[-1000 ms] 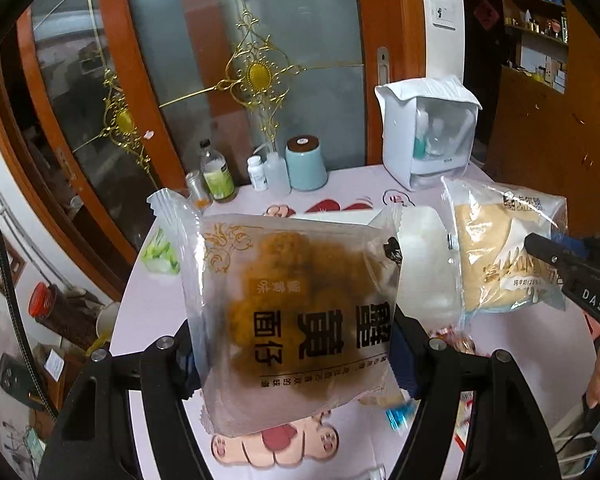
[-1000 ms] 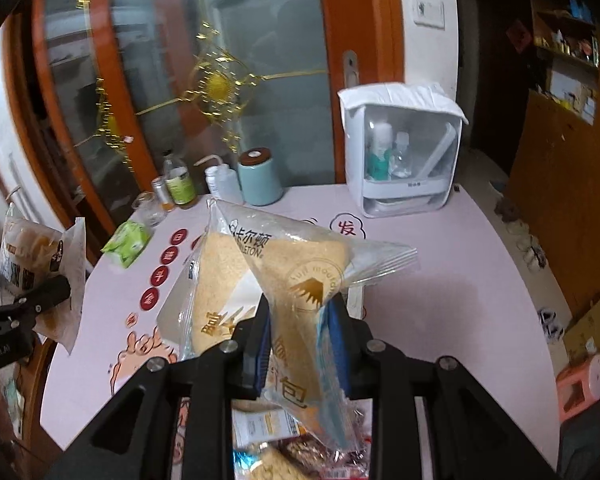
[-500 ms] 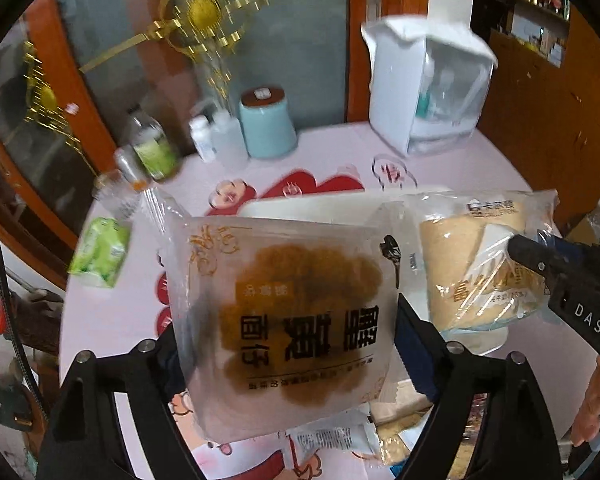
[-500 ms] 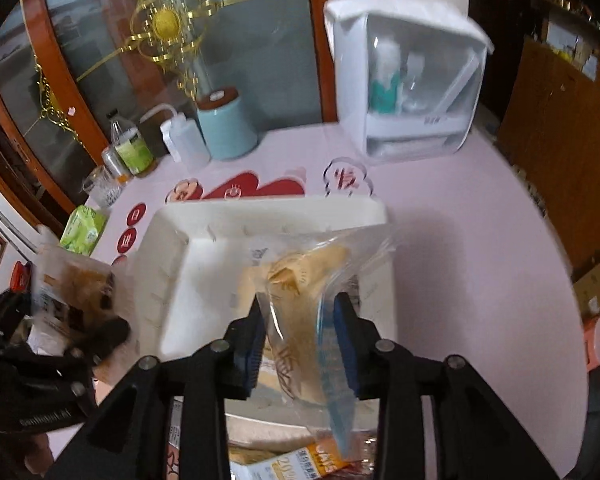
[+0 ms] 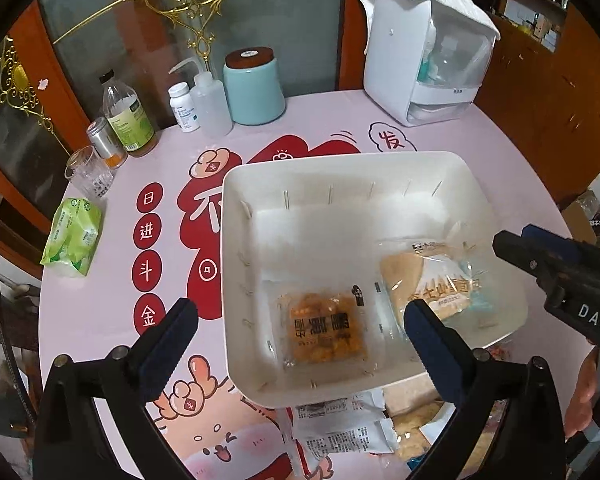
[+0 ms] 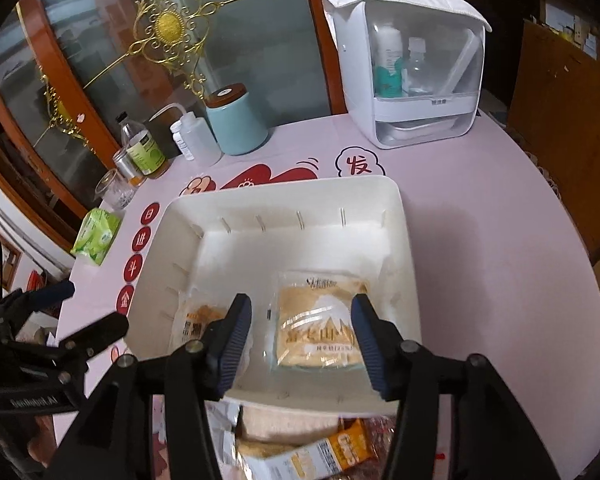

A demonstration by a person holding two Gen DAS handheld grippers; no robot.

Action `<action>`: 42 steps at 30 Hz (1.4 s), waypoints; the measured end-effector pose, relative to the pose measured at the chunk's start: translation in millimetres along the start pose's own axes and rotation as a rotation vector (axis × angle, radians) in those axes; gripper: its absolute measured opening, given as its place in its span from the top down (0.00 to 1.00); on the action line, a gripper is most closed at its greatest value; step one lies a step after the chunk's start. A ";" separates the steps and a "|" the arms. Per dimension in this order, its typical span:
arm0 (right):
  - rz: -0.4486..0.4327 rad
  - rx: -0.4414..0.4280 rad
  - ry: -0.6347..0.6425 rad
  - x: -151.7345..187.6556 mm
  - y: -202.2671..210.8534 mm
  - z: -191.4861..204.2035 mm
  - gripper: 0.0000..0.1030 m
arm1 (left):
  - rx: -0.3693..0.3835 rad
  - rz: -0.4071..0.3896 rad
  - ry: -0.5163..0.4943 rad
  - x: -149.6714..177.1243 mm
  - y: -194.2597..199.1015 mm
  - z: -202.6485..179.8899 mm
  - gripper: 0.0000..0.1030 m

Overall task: Organize snacks
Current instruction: 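Withdraw both tools from the tray back toward the snack pile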

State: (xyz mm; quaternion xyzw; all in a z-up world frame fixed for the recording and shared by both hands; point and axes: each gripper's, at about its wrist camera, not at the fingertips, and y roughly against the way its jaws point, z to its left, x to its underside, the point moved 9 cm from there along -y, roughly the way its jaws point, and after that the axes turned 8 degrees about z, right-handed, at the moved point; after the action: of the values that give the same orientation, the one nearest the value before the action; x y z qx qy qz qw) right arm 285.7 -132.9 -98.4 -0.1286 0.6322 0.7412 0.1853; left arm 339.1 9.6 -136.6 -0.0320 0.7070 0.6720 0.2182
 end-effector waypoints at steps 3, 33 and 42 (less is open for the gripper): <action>-0.012 0.013 0.025 13.9 16.3 0.6 0.49 | 0.015 0.002 0.015 7.4 11.5 -0.9 0.01; -0.033 0.067 -0.019 200.1 156.0 -98.9 0.49 | -0.104 -0.082 -0.009 171.0 87.9 -120.8 0.01; -0.010 0.091 0.035 217.7 159.6 -114.3 0.49 | -0.109 -0.092 0.033 181.0 90.5 -147.4 0.01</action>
State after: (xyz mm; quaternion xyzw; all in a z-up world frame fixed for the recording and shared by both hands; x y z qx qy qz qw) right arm 15.4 -242.1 -68.1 -0.1361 0.6677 0.7085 0.1836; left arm 105.9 -79.0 -115.3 -0.0873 0.6705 0.6982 0.2352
